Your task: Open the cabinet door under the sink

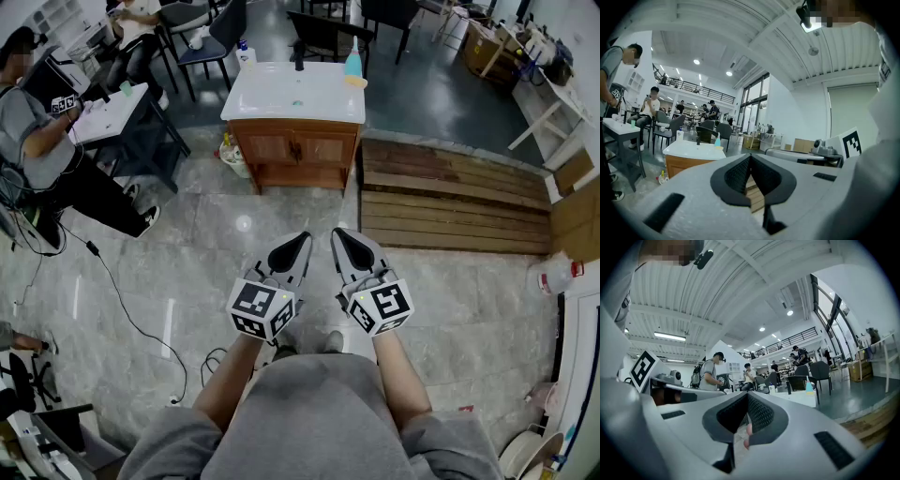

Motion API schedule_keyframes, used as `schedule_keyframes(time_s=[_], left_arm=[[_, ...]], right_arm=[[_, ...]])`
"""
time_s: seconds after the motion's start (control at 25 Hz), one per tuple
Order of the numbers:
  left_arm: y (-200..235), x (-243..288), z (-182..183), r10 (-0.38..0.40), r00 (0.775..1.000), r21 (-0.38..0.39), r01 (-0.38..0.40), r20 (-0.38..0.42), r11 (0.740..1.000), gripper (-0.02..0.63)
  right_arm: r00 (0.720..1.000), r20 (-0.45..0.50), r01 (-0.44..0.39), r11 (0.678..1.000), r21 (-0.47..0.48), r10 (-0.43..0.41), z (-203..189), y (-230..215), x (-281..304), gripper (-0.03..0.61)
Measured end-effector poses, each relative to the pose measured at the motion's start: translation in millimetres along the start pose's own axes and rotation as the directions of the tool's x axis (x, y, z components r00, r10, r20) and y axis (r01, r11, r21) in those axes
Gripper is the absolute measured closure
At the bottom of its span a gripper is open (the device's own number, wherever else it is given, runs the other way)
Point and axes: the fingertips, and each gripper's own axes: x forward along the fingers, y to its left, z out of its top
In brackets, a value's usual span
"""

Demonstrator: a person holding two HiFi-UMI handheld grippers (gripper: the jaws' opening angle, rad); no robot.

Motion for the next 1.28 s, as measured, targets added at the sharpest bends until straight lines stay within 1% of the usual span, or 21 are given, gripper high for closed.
schedule_keyframes(time_s=[0.32, 0.52, 0.68, 0.8, 0.96, 1.28], left_arm=[[-32, 18, -9, 0.015, 1.0, -0.007, -0.016, -0.009, 1.0, 0.606], [-48, 27, -19, 0.035, 0.999, -0.007, -0.035, -0.028, 0.999, 0.606], [-50, 28, -25, 0.053, 0.997, -0.001, -0.053, -0.047, 0.999, 0.606], [-38, 29, -27, 0.067, 0.996, -0.005, -0.068, -0.058, 0.998, 0.606], [-12, 39, -26, 0.072, 0.996, -0.013, -0.073, -0.057, 0.997, 0.606], [58, 72, -21, 0.034, 0.997, -0.035, -0.036, -0.066, 0.999, 0.606]], right_arm=[[1.0, -0.003, 0.008, 1.0, 0.006, -0.008, 1, -29, -31, 0.571], [0.999, -0.006, -0.045, 0.998, 0.044, 0.045, -5, -39, -46, 0.571], [0.998, -0.012, -0.06, 0.996, 0.068, 0.061, -10, -43, -44, 0.571], [0.997, -0.021, -0.069, 0.994, 0.08, 0.071, -15, -42, -33, 0.571], [0.997, -0.034, -0.072, 0.994, 0.082, 0.075, -22, -42, -9, 0.571], [0.997, -0.066, -0.039, 0.995, 0.091, 0.045, -35, -56, 66, 0.571]])
